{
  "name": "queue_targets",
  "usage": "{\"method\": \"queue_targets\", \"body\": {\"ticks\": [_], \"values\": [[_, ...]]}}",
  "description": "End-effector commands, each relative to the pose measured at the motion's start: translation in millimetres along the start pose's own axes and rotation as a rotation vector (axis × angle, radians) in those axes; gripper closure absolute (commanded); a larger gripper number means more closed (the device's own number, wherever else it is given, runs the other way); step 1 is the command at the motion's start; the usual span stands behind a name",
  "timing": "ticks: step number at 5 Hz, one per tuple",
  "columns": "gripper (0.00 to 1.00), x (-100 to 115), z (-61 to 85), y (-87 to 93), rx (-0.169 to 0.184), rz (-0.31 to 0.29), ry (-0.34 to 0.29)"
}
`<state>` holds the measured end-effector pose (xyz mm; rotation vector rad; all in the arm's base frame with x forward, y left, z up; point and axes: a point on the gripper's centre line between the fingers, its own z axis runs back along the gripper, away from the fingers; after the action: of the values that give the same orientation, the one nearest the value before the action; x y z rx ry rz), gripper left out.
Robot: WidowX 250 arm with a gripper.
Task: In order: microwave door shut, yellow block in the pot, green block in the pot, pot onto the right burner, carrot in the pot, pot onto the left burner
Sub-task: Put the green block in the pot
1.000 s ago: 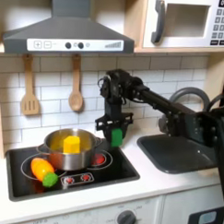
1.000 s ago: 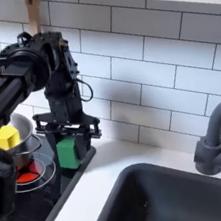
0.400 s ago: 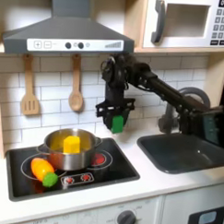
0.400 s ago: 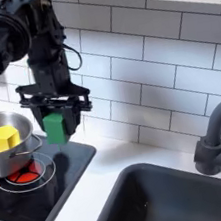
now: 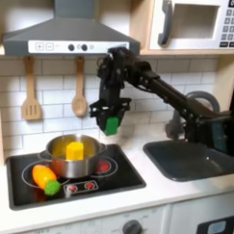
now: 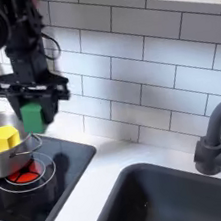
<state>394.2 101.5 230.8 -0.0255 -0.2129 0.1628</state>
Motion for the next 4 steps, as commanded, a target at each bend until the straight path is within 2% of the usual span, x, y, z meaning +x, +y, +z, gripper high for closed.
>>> {"method": "queue_targets", "body": {"ticks": [1, 2, 3, 4], "values": [[1.0, 4, 2.1, 30.8, 0.048, 0.018, -0.007], [1.0, 1, -6.6, 42.9, 0.059, 0.012, 0.025], [1.0, -5, -10.9, 54.4, 0.067, 0.037, 0.046], [1.0, -9, -11.1, 58.5, 0.073, 0.05, 0.05]]}}
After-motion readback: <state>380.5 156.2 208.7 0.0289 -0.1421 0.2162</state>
